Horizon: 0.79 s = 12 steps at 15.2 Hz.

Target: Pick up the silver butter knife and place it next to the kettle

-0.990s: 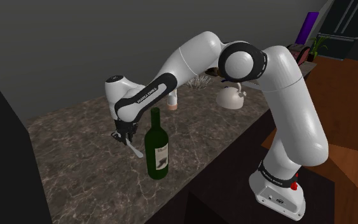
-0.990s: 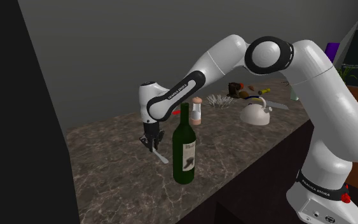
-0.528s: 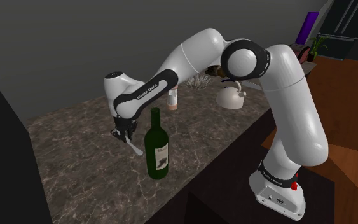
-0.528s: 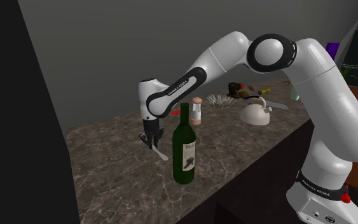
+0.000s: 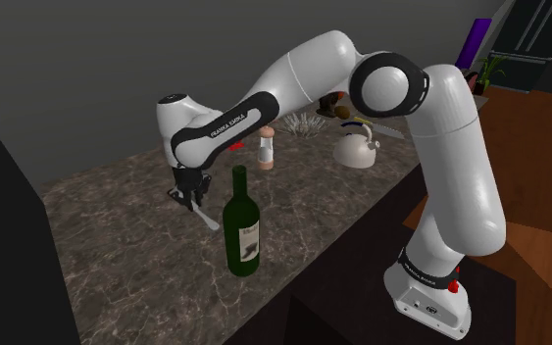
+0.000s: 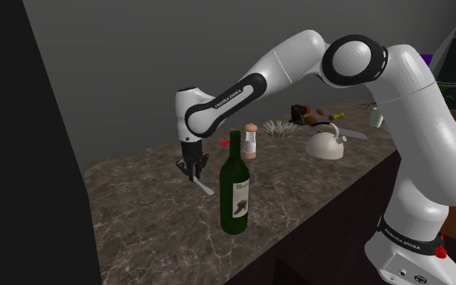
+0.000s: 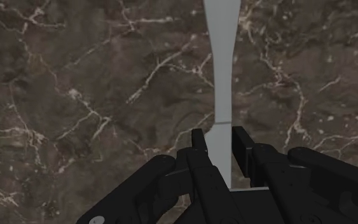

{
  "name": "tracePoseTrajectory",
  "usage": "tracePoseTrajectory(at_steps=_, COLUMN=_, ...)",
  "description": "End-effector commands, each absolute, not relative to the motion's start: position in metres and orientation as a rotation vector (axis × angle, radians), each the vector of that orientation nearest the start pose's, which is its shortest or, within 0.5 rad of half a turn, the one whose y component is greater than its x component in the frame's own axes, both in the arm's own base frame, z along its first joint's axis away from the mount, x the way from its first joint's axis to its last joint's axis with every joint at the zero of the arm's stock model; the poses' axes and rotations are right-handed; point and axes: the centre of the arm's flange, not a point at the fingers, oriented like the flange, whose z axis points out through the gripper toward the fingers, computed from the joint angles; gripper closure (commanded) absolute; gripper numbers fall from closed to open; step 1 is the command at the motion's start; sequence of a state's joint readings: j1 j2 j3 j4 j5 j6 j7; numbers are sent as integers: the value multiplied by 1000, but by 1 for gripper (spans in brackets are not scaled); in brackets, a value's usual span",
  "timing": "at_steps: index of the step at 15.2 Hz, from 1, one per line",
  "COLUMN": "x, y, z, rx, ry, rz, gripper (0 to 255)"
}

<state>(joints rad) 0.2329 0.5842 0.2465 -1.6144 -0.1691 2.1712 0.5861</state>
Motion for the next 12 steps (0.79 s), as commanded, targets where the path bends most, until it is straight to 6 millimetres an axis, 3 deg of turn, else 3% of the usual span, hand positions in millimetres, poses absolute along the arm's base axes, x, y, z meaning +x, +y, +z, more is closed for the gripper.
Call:
tracePoseTrajectory(at_steps=1, x=624, y=292, z=303, rx=-3148, ry=77, rz=7, gripper=255)
tracePoseTrajectory(at_steps=12, x=624, y=292, z=362, rx=-3148, ry=77, rz=7, gripper=255)
